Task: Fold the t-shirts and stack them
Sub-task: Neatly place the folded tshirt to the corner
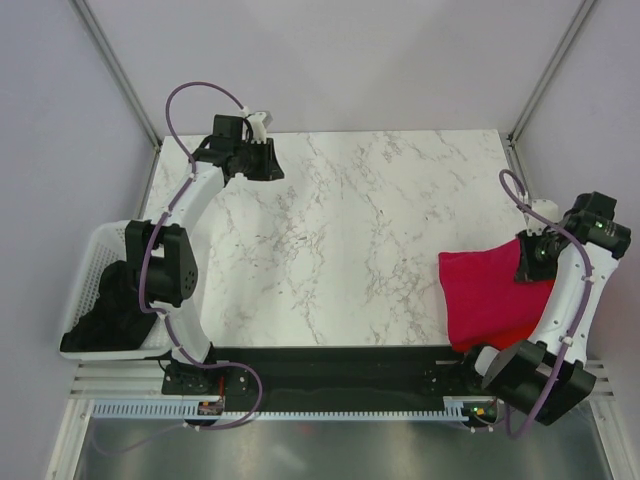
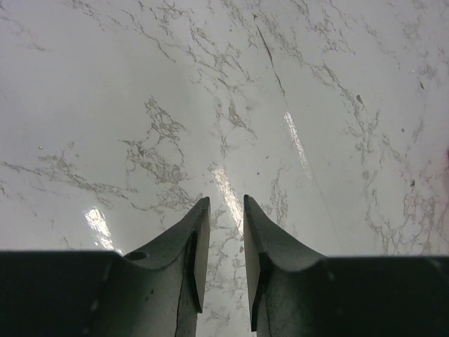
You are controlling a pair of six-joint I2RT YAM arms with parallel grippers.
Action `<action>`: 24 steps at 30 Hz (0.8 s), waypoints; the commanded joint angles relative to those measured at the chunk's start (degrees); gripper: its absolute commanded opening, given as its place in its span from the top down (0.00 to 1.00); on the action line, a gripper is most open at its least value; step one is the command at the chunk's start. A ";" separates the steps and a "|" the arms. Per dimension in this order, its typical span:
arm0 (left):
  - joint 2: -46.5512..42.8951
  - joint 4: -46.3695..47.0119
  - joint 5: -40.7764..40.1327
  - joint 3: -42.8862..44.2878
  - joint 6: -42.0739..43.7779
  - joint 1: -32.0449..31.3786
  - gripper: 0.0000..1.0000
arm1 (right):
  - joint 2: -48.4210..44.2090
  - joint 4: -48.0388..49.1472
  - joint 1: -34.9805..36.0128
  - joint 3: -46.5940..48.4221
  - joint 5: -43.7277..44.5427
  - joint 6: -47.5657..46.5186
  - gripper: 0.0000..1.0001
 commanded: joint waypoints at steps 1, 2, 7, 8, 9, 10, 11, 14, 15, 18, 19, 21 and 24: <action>-0.72 2.20 2.50 1.95 -1.99 -0.16 0.67 | 1.76 -4.84 -4.75 1.38 0.17 -6.29 1.00; -0.72 2.20 2.59 2.04 -1.99 -0.24 0.67 | 2.19 -4.66 -5.89 0.51 0.17 -7.00 1.00; -0.81 2.20 2.59 2.39 -1.90 -0.16 0.67 | 4.30 0.60 -11.18 -3.01 2.28 -8.85 1.00; -0.98 2.20 2.42 2.22 -1.73 -0.24 0.67 | 5.18 1.39 -11.79 -3.63 3.06 -8.76 1.00; -1.07 2.28 2.42 2.04 -1.64 -0.24 0.67 | 5.71 2.88 -11.97 -3.72 3.33 -8.59 1.00; -1.16 2.28 2.33 1.69 -1.55 -0.16 0.67 | 6.24 3.42 -12.23 -3.81 3.51 -8.32 1.00; -1.25 2.20 2.33 1.43 -1.47 -0.24 0.67 | 7.11 4.73 -12.58 -4.16 4.03 -7.97 1.00; -1.42 2.28 2.24 0.99 -1.46 -0.24 0.67 | 8.35 7.54 -13.29 -5.47 5.87 -7.62 1.00; -1.51 2.28 2.24 0.81 -1.55 -0.24 0.67 | 8.53 9.82 -13.46 -5.83 6.32 -7.62 1.00; -1.69 2.28 2.24 0.63 -1.38 -0.24 0.67 | 9.49 13.69 -14.17 -6.71 7.90 -7.53 1.00; -1.86 2.28 2.16 0.55 -1.29 -0.33 0.67 | 9.93 14.32 -14.34 -6.71 8.17 -7.18 1.00; -1.95 2.28 2.07 0.37 -1.03 -0.33 0.67 | 11.07 15.46 -14.61 -6.45 8.52 -6.57 1.00; -2.30 2.28 1.89 -0.07 -0.85 -0.33 0.67 | 12.39 17.65 -14.70 -6.45 8.96 -5.60 1.00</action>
